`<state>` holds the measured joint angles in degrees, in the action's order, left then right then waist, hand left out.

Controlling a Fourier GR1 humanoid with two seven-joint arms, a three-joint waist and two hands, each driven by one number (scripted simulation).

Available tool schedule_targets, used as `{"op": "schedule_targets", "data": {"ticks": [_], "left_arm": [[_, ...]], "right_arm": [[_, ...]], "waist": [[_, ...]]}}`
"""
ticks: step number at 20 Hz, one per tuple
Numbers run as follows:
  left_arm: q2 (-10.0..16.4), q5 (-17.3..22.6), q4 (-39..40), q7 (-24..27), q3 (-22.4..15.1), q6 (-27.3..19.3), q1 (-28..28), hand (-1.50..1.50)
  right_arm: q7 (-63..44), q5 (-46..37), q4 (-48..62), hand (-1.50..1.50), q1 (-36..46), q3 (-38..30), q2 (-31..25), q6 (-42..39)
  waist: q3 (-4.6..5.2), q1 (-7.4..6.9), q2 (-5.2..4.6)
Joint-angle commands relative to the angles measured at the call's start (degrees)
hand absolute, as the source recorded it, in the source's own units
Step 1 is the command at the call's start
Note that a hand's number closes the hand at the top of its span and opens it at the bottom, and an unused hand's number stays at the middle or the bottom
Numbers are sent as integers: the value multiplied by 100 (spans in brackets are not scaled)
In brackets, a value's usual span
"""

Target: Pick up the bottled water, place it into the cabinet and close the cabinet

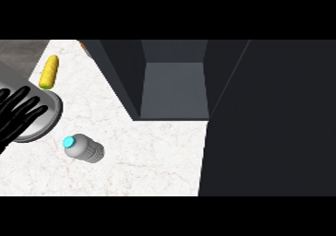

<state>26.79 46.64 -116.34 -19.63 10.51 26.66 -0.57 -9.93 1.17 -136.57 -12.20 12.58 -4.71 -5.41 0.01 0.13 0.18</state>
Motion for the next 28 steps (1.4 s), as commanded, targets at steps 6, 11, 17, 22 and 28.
{"op": "schedule_targets", "data": {"ticks": [6, 11, 17, 22, 28], "left_arm": [[487, 989, 381, -560, 848, 693, -271, -150], [228, 582, 29, -573, 996, 1011, -650, -150], [-116, -414, 316, -595, 536, 1032, -212, -150], [-644, -1301, 855, -269, 286, 1109, -52, -150], [-444, -1765, 2320, 436, 718, 1764, 397, -150]], "right_arm": [[-642, -763, -465, -150, 46, 940, 359, 417], [-813, -896, -743, -150, -23, 1201, 374, 592], [-846, -945, -672, -150, 140, 1148, 197, 663], [-1331, -1311, -902, -150, 336, 1717, 245, 913], [-1705, -1517, -858, -150, 727, 1850, 322, 1203]], "waist": [[2, -28, -11], [1, -26, -4], [-1, 12, -12], [4, 23, -10], [12, 32, -21]]}}
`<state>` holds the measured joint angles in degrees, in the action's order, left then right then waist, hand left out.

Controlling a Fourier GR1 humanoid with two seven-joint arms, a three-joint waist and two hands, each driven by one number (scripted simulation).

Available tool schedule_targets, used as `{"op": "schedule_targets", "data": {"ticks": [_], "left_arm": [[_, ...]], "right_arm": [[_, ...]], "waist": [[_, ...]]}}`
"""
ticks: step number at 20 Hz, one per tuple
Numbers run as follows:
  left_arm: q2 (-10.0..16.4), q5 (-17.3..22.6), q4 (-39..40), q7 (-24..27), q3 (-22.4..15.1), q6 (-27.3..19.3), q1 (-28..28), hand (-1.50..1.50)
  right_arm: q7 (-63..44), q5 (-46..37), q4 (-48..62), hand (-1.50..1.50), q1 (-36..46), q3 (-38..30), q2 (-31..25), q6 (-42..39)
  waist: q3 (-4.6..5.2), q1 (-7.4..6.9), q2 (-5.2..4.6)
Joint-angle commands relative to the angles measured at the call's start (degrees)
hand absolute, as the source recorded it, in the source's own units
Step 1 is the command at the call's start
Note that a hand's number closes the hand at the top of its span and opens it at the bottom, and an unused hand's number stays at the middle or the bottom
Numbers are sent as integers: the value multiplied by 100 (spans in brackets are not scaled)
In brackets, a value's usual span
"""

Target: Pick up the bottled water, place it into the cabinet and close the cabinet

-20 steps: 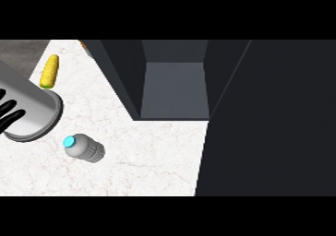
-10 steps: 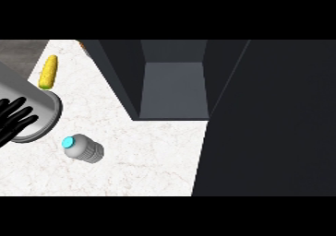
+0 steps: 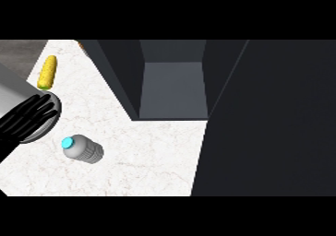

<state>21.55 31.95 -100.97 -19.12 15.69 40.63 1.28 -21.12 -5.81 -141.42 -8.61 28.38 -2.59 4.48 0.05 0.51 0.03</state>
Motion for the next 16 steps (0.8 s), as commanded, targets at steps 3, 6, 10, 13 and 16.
{"op": "schedule_targets", "data": {"ticks": [3, 6, 10, 13, 16], "left_arm": [[-222, -927, 897, 656, -34, 387, 11, -150], [-150, -1433, 1450, 1194, 65, 622, 34, -150], [-349, -2280, 2154, 1774, -138, 540, 233, -150], [-353, -2746, 2703, 2305, -202, 490, 302, -150], [-106, -3126, 3781, 2884, -108, 491, 789, -150]], "right_arm": [[-260, -632, -596, -150, -131, 282, -204, 118], [-608, -541, -1119, -150, -260, 322, -360, 134], [-563, -1000, -597, -150, 9, 731, -141, 481], [-453, -786, -655, -150, 59, 507, -345, 425], [-328, -594, -432, -150, 203, 274, -358, 482]], "waist": [[1, 9, 6], [6, 56, 13], [10, 48, 7], [8, 55, 2], [10, 75, -19]]}}
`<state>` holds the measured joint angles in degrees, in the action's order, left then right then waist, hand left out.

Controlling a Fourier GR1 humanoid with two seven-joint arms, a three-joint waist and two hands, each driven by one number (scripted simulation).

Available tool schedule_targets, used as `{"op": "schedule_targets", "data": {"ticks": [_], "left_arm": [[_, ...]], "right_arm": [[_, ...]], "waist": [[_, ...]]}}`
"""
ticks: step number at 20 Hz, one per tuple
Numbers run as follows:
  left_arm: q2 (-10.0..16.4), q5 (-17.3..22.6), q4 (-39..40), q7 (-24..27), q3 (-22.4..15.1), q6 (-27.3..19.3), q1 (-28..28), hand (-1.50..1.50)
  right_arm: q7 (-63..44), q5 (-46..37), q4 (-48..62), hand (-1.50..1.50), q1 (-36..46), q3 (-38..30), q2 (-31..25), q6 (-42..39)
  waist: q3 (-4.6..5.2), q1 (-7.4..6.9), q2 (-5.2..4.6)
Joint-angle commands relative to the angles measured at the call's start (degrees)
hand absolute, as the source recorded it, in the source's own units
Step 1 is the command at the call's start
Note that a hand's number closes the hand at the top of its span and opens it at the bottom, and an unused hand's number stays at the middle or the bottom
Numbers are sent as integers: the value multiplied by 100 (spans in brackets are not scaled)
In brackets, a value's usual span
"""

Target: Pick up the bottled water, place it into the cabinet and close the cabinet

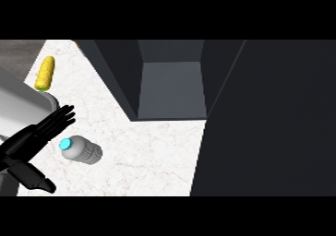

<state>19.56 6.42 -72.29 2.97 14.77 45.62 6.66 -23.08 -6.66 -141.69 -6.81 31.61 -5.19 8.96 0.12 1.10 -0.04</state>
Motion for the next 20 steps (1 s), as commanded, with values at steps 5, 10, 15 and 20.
{"op": "schedule_targets", "data": {"ticks": [5, 10, 15, 20], "left_arm": [[-35, -1088, 1722, 1415, -230, -322, 753, -150], [4, -1577, 2565, 2519, -371, -542, 574, -150], [65, -1738, 3610, 3190, -449, -574, 1015, -150], [-50, -1841, 4301, 3684, -495, -867, 1363, -150]], "right_arm": [[-66, -722, -423, -150, -131, 341, -193, 161], [-243, -827, -526, -150, -24, 396, -261, 323], [-33, -766, -447, -150, -29, 488, -332, 418], [-501, -587, -643, -150, 276, 78, -435, 463]], "waist": [[-2, 5, 1], [0, -3, 4], [2, 31, -3], [8, 37, -13]]}}
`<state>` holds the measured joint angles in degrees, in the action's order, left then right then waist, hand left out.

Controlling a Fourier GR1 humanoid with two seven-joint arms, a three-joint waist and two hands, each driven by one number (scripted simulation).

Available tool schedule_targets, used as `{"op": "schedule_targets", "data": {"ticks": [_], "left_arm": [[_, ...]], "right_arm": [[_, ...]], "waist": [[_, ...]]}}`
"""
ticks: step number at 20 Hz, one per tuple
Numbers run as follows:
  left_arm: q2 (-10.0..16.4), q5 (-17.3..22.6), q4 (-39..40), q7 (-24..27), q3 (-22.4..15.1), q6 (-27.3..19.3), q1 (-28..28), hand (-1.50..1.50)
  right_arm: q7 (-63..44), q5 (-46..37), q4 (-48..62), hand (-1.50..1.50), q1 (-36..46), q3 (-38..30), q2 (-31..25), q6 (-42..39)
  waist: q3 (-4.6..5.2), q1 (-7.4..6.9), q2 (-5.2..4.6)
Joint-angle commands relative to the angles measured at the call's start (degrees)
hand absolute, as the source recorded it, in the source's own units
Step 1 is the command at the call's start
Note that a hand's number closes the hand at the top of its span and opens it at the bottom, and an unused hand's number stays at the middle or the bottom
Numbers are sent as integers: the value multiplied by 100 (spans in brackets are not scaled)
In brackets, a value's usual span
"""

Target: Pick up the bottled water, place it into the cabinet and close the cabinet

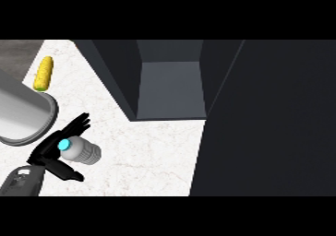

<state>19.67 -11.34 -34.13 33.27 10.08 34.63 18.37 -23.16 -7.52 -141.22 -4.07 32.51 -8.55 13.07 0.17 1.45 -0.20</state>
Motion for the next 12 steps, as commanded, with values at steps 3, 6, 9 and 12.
{"op": "schedule_targets", "data": {"ticks": [3, 6, 9, 12], "left_arm": [[-101, -34, 868, 762, 17, 132, 428, -150], [-49, -29, 1037, 1140, 56, -15, 444, -150], [-281, 1, 1320, 1190, 73, -162, 740, -150], [-293, -48, 1486, 1283, -21, -28, 815, 150]], "right_arm": [[-142, -532, -721, -150, -406, 241, -269, 69], [-97, -255, -474, -150, -110, -113, -277, 19], [-240, -572, -719, -150, -219, 358, -334, 97], [142, -584, -207, -150, -211, 385, -206, 204]], "waist": [[1, 51, 6], [-2, -33, -3], [11, 56, -1], [-1, 2, 0]]}}
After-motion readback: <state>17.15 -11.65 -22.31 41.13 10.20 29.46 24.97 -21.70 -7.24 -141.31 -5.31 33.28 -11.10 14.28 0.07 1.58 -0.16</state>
